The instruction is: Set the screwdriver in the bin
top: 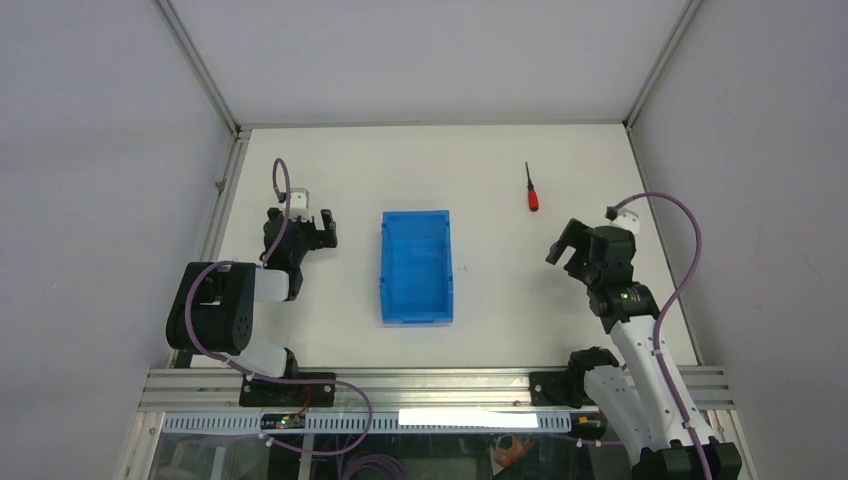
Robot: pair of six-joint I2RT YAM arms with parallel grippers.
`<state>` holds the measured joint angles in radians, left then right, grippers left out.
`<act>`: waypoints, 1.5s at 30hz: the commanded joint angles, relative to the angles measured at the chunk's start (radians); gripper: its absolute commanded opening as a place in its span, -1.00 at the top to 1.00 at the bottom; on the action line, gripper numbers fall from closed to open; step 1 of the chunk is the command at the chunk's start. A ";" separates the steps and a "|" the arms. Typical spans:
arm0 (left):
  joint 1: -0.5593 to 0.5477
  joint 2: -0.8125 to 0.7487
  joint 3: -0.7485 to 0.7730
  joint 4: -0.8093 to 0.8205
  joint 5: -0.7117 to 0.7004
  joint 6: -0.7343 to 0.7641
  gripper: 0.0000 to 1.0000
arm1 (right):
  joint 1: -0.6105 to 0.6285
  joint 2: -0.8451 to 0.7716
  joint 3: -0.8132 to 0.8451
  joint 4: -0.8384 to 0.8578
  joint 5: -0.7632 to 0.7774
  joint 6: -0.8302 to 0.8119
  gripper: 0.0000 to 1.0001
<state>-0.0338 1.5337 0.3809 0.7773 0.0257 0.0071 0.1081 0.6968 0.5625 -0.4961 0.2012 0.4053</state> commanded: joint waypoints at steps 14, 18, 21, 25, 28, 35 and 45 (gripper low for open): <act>-0.008 -0.026 0.003 0.027 0.000 -0.018 -0.98 | -0.003 0.111 0.155 0.049 -0.096 -0.043 -0.99; -0.008 -0.026 0.003 0.027 -0.001 -0.017 -0.98 | -0.002 0.318 0.314 0.054 -0.148 -0.082 -0.99; -0.008 -0.026 0.003 0.027 -0.001 -0.017 -0.98 | -0.003 0.506 0.450 0.041 -0.165 -0.115 -0.99; -0.008 -0.026 0.003 0.027 0.000 -0.017 -0.98 | -0.003 0.744 0.604 0.037 -0.161 -0.146 -0.99; -0.008 -0.026 0.003 0.027 0.000 -0.017 -0.98 | -0.002 0.916 0.737 -0.011 -0.158 -0.169 -0.99; -0.008 -0.027 0.003 0.027 0.000 -0.016 -0.98 | -0.002 1.259 1.009 -0.126 -0.076 -0.206 -0.98; -0.008 -0.026 0.003 0.027 -0.001 -0.017 -0.98 | 0.001 1.493 1.171 -0.212 -0.051 -0.193 -0.18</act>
<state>-0.0338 1.5337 0.3809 0.7776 0.0257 0.0071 0.1081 2.1738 1.6859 -0.6605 0.1310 0.2096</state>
